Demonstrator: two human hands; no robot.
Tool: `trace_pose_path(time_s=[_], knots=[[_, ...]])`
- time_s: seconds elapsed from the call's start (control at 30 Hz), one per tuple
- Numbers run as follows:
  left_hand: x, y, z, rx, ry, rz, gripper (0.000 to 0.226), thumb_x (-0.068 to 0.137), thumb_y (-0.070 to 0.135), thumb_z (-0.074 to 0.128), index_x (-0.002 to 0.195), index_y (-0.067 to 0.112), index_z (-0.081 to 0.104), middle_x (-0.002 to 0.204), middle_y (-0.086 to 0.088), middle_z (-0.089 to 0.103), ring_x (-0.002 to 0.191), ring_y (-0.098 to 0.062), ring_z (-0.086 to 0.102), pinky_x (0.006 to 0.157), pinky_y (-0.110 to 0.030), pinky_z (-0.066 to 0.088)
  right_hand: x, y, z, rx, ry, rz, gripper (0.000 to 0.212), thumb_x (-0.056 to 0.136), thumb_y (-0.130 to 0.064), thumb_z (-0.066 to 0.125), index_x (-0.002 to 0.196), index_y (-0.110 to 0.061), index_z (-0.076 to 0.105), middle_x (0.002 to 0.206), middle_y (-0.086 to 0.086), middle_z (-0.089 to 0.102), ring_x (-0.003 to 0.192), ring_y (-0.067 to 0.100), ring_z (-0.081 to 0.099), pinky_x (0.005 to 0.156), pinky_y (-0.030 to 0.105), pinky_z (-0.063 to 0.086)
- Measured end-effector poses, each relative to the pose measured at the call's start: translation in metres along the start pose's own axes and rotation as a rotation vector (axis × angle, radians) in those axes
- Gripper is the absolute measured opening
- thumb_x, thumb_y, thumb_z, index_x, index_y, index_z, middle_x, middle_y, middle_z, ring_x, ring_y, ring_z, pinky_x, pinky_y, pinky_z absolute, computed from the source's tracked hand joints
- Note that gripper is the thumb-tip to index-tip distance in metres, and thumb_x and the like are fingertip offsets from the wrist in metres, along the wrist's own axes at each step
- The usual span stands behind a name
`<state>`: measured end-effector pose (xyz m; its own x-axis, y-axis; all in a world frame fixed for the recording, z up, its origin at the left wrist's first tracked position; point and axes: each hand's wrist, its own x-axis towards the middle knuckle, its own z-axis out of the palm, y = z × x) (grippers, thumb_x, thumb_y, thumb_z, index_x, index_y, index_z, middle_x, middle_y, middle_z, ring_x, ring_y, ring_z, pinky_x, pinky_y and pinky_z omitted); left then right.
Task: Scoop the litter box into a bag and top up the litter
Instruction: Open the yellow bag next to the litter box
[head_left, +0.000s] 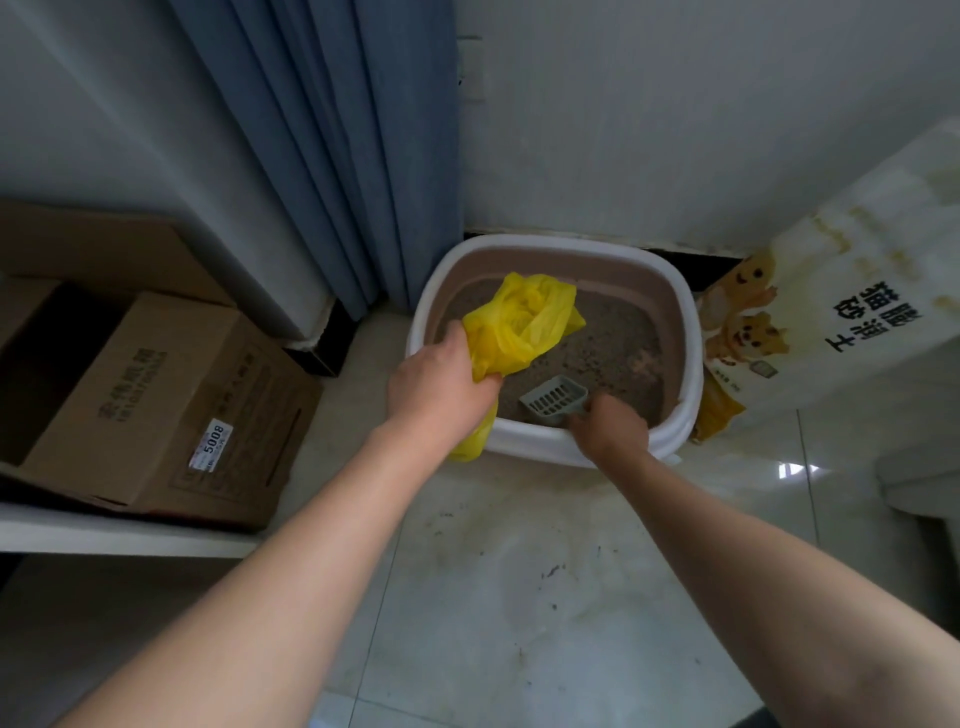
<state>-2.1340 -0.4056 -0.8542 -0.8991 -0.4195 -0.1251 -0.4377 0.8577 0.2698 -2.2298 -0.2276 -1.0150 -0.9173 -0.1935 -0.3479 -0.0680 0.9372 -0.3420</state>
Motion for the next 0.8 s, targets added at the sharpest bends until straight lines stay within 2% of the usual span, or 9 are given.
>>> trace_pose_path(time_s=[0.17, 0.23, 0.33, 0.43, 0.53, 0.63, 0.67, 0.73, 0.8], knots=[[0.002, -0.003, 0.009, -0.027, -0.058, -0.014, 0.048, 0.091, 0.045, 0.060, 0.126, 0.015, 0.047, 0.115, -0.015, 0.066, 0.104, -0.040, 0.063, 0.073, -0.038, 0.044, -0.006, 0.001, -0.005, -0.045, -0.022, -0.077, 0.031, 0.094, -0.038, 0.053, 0.110, -0.016, 0.067, 0.106, 0.007, 0.071, 0.097, 0.030, 0.066, 0.084, 0.041, 0.053], [0.005, -0.002, 0.010, -0.077, -0.101, -0.027, 0.049, 0.089, 0.046, 0.061, 0.126, 0.016, 0.048, 0.118, -0.015, 0.065, 0.106, -0.040, 0.063, 0.080, -0.040, 0.051, -0.009, 0.004, -0.010, -0.040, -0.029, -0.117, 0.032, 0.095, -0.037, 0.054, 0.111, -0.013, 0.068, 0.107, 0.009, 0.071, 0.097, 0.030, 0.066, 0.079, 0.038, 0.053], [0.009, 0.006, 0.008, -0.156, -0.122, -0.032, 0.054, 0.087, 0.049, 0.061, 0.130, 0.019, 0.047, 0.122, -0.014, 0.064, 0.108, -0.038, 0.062, 0.088, -0.046, 0.054, -0.016, 0.006, -0.026, -0.005, -0.030, -0.170, 0.029, 0.095, -0.032, 0.053, 0.107, -0.010, 0.067, 0.103, 0.011, 0.071, 0.093, 0.031, 0.065, 0.067, 0.034, 0.046], [0.004, 0.018, 0.003, -0.209, -0.116, 0.006, 0.054, 0.088, 0.050, 0.062, 0.131, 0.022, 0.048, 0.122, -0.011, 0.065, 0.108, -0.037, 0.063, 0.087, -0.045, 0.054, -0.030, 0.008, -0.053, 0.045, -0.001, -0.222, 0.024, 0.095, -0.030, 0.052, 0.098, -0.011, 0.066, 0.096, 0.009, 0.070, 0.085, 0.028, 0.064, 0.059, 0.031, 0.039], [-0.006, 0.032, -0.007, -0.295, -0.131, 0.050, 0.055, 0.087, 0.048, 0.068, 0.134, 0.025, 0.049, 0.127, -0.008, 0.065, 0.113, -0.034, 0.061, 0.089, -0.041, 0.051, -0.054, 0.010, -0.091, 0.247, 0.030, -0.216, 0.023, 0.098, -0.033, 0.052, 0.103, -0.016, 0.067, 0.096, -0.002, 0.069, 0.085, 0.017, 0.062, 0.064, 0.029, 0.044], [-0.016, 0.050, -0.018, -0.530, -0.190, 0.057, 0.061, 0.082, 0.044, 0.078, 0.136, 0.028, 0.055, 0.132, -0.002, 0.064, 0.120, -0.027, 0.060, 0.098, -0.039, 0.049, -0.075, 0.009, -0.126, 0.490, 0.049, -0.189, 0.025, 0.100, -0.035, 0.051, 0.099, -0.016, 0.068, 0.087, -0.006, 0.066, 0.079, 0.011, 0.061, 0.066, 0.029, 0.046], [-0.019, 0.056, -0.018, -0.599, -0.198, 0.054, 0.061, 0.080, 0.042, 0.080, 0.135, 0.027, 0.057, 0.132, -0.001, 0.065, 0.121, -0.025, 0.060, 0.099, -0.038, 0.049, -0.079, 0.010, -0.135, 0.585, 0.040, -0.174, 0.030, 0.101, -0.036, 0.049, 0.096, -0.013, 0.067, 0.085, -0.004, 0.069, 0.077, 0.013, 0.064, 0.067, 0.033, 0.051], [-0.022, 0.071, -0.016, -0.651, -0.209, 0.071, 0.062, 0.078, 0.040, 0.083, 0.133, 0.027, 0.058, 0.130, 0.001, 0.066, 0.120, -0.022, 0.061, 0.100, -0.037, 0.049, -0.087, 0.013, -0.149, 0.835, -0.025, -0.081, 0.037, 0.105, -0.036, 0.042, 0.103, -0.009, 0.068, 0.093, 0.006, 0.074, 0.085, 0.024, 0.071, 0.077, 0.043, 0.059], [-0.019, 0.084, -0.008, -0.646, -0.205, 0.090, 0.064, 0.076, 0.041, 0.082, 0.131, 0.024, 0.054, 0.129, -0.001, 0.065, 0.118, -0.023, 0.061, 0.098, -0.039, 0.050, -0.093, 0.018, -0.160, 1.045, -0.101, 0.013, 0.043, 0.107, -0.036, 0.035, 0.107, -0.007, 0.068, 0.096, 0.012, 0.076, 0.089, 0.031, 0.072, 0.076, 0.040, 0.059]])
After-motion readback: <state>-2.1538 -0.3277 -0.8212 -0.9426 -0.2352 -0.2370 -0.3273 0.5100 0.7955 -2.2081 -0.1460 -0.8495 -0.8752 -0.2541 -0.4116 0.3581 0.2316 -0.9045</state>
